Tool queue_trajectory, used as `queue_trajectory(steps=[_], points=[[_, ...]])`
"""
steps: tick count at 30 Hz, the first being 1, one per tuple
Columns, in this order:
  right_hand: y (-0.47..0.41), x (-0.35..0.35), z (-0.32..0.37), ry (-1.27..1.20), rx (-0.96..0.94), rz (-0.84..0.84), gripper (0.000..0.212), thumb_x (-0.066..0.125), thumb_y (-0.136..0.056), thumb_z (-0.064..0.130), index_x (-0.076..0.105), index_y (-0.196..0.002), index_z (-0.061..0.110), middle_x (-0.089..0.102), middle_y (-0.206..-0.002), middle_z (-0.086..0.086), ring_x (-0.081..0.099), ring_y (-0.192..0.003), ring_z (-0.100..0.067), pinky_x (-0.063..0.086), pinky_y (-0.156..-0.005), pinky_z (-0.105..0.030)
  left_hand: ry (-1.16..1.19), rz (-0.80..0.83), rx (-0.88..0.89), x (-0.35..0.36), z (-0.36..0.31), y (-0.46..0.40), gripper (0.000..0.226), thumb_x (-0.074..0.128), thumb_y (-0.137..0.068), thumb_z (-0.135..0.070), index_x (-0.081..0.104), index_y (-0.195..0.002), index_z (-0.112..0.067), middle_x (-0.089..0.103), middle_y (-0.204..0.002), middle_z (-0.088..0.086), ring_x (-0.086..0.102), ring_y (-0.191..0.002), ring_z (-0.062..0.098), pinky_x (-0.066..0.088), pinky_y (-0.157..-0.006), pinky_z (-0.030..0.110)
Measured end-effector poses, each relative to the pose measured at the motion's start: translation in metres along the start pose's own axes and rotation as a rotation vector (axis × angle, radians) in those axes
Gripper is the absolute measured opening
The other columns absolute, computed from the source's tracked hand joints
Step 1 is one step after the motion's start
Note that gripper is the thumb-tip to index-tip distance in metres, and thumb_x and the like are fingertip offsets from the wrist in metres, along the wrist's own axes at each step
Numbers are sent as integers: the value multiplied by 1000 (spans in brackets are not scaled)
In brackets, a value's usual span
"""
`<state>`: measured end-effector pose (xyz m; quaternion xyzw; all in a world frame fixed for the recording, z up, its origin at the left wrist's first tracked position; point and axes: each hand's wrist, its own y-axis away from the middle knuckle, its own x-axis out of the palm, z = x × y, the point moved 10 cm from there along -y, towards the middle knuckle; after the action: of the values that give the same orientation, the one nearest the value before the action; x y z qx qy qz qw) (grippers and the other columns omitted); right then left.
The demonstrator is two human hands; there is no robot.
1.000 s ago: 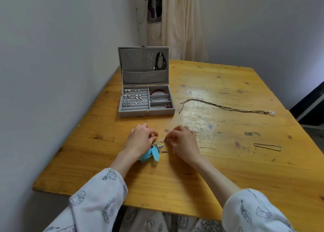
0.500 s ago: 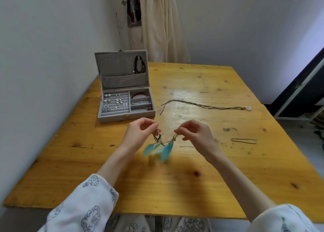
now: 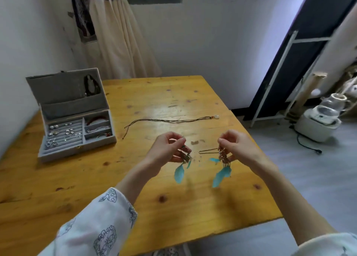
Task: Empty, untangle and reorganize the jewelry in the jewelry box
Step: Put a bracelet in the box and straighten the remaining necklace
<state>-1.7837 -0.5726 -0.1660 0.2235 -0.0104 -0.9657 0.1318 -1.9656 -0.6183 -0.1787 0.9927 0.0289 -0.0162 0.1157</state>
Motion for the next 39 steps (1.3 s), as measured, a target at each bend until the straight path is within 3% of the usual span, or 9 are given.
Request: queue_trajectory(steps=[7,10,14,18,21,24,27,32,39], points=[[11,-12,-46,102,213,293,12,54,-91,15,56,-79,13,60,-69,-2,58,-51,-6,52,-46,-22,83,328,-216,87,33,-1,13,48,-95,-19,46,-89,-8,64,-70,10,67,-60,29,50,-45,23],[1,-10,-60,211,288,341,11,51,-92,13,54,-82,11,61,-72,-5,60,-57,-12,55,-49,-27,-101,262,-204,91,39,-13,13,45,-95,-19,45,-85,-11,65,-68,6,66,-56,22,48,-42,21],[-29,-13,-75,385,259,241,7,49,-92,13,54,-89,9,60,-73,-2,58,-66,-18,52,-57,-26,-395,170,-88,97,39,-35,16,42,-96,-20,44,-80,-17,64,-67,-2,62,-54,8,47,-43,18],[-55,-31,-77,396,153,83,12,57,-87,15,59,-76,16,62,-71,-2,55,-57,-10,44,-57,-21,-488,185,37,115,31,-54,13,45,-94,-22,45,-81,-21,64,-68,-5,59,-57,1,44,-46,14],[-70,-45,-83,428,117,37,10,60,-87,22,62,-77,22,63,-78,2,57,-68,-7,43,-63,-21,-480,229,35,130,32,-66,9,44,-95,-23,46,-87,-18,63,-69,-5,59,-53,-1,45,-46,12],[-83,-55,-92,416,113,43,8,60,-87,25,63,-79,25,63,-83,3,57,-72,-3,43,-62,-19,-462,264,15,143,34,-78,9,44,-95,-24,46,-92,-16,67,-76,0,63,-56,4,49,-48,14],[-93,-63,-96,411,99,33,7,61,-86,24,63,-80,25,63,-84,2,59,-73,-4,45,-62,-18,-539,223,65,150,28,-95,9,45,-95,-25,47,-94,-16,69,-84,3,67,-69,13,52,-65,26],[-111,-73,-94,407,57,-60,5,63,-85,23,64,-81,20,65,-87,0,59,-82,-10,47,-73,-24,-594,132,123,147,18,-129,13,48,-93,-26,53,-96,-15,70,-85,1,60,-71,9,46,-59,24],[-134,-71,-102,364,87,-73,15,62,-85,29,70,-93,18,63,-81,5,58,-75,-4,45,-63,-17,-741,-22,97,130,24,-168,20,57,-84,-35,68,-89,-19,68,-98,4,55,-102,24,43,-90,38]])
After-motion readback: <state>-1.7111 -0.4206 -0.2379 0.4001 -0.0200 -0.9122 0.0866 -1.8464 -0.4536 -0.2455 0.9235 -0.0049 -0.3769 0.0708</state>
